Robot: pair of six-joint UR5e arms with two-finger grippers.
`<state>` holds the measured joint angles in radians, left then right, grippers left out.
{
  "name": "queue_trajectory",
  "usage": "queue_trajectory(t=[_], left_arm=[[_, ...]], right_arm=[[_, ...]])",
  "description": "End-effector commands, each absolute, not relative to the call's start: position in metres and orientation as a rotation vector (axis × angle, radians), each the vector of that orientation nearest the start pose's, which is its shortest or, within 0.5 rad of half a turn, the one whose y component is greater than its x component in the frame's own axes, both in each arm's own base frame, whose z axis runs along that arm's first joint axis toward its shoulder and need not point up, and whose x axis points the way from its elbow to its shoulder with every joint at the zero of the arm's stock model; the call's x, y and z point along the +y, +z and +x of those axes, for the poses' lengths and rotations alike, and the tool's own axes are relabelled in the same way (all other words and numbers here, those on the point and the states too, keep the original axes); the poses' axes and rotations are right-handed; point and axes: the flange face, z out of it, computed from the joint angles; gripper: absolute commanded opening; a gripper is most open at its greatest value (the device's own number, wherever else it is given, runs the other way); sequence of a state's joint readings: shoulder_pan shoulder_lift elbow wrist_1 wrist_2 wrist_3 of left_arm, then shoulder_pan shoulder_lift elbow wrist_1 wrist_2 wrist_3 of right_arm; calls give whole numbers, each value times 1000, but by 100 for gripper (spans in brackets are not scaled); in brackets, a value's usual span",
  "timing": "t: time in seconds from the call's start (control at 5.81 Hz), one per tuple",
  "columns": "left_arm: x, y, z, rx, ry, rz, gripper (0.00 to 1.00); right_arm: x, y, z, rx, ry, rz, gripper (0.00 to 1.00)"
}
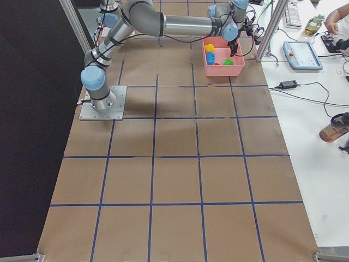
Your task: Put all blocks into box
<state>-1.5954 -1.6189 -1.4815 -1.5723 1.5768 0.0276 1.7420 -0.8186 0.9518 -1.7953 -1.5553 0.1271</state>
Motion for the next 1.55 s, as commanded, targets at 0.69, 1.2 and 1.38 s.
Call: queue_trajectory(t=[0.69,1.2,1.38], left_arm=[[-504,510,-141,3131,-50,72,99],[-505,510,-140,3134,-53,70,99],[-506,508,-139,3139,-51,65,99]], right_arm=[[-564,470,177,3149,113,-34,99],[-526,498,157,3145,65,48,100],[-521,499,157,3143,84,53,100]])
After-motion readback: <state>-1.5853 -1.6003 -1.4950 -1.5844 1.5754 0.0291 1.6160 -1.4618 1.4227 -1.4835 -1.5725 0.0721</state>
